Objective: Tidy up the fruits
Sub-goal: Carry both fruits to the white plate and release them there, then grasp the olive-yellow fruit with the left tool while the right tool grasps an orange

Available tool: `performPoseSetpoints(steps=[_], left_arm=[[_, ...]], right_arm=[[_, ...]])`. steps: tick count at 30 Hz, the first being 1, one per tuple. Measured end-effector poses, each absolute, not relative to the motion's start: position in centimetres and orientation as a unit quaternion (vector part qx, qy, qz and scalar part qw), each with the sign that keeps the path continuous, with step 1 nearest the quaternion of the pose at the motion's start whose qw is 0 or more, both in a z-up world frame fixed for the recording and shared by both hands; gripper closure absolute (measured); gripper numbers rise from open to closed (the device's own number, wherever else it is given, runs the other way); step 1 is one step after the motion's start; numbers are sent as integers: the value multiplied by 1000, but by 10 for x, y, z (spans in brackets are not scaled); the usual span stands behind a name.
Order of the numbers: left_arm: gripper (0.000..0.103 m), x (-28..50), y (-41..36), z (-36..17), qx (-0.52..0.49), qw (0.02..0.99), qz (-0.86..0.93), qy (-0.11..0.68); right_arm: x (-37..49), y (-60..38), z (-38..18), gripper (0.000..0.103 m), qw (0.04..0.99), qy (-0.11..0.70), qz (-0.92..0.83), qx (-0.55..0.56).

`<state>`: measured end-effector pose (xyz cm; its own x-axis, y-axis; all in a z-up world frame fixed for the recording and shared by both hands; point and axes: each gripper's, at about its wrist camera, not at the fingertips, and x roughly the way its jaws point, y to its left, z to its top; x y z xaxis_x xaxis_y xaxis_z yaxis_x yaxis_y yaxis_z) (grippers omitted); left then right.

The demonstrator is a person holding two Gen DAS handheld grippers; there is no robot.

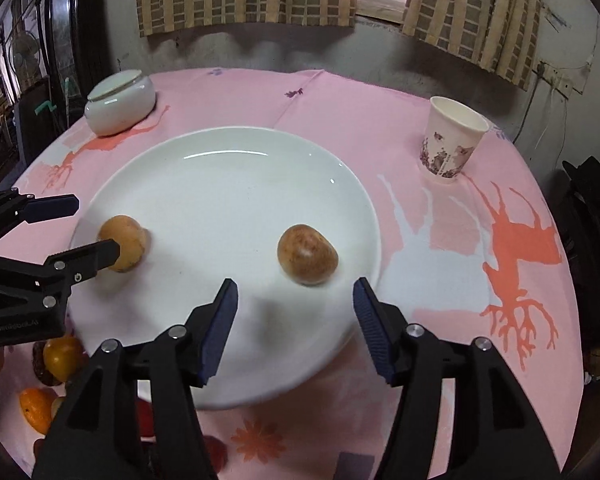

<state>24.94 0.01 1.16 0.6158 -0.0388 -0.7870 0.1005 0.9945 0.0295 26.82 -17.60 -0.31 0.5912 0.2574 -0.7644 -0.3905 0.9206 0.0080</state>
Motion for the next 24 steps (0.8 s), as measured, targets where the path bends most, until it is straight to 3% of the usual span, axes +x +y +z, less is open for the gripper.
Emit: performPoseSetpoints(steps=[3,10,24], left_arm=[[17,220,4,27,34,902,-52,427],[16,129,11,42,49,910,-74,405],[10,30,15,-1,41,892,-48,448]], right_arm=[[234,-191,11,42,885,413,204,-66],[138,-202,9,41,874,418,229,-91],[43,-166,-23,41,826,455,321,-84]])
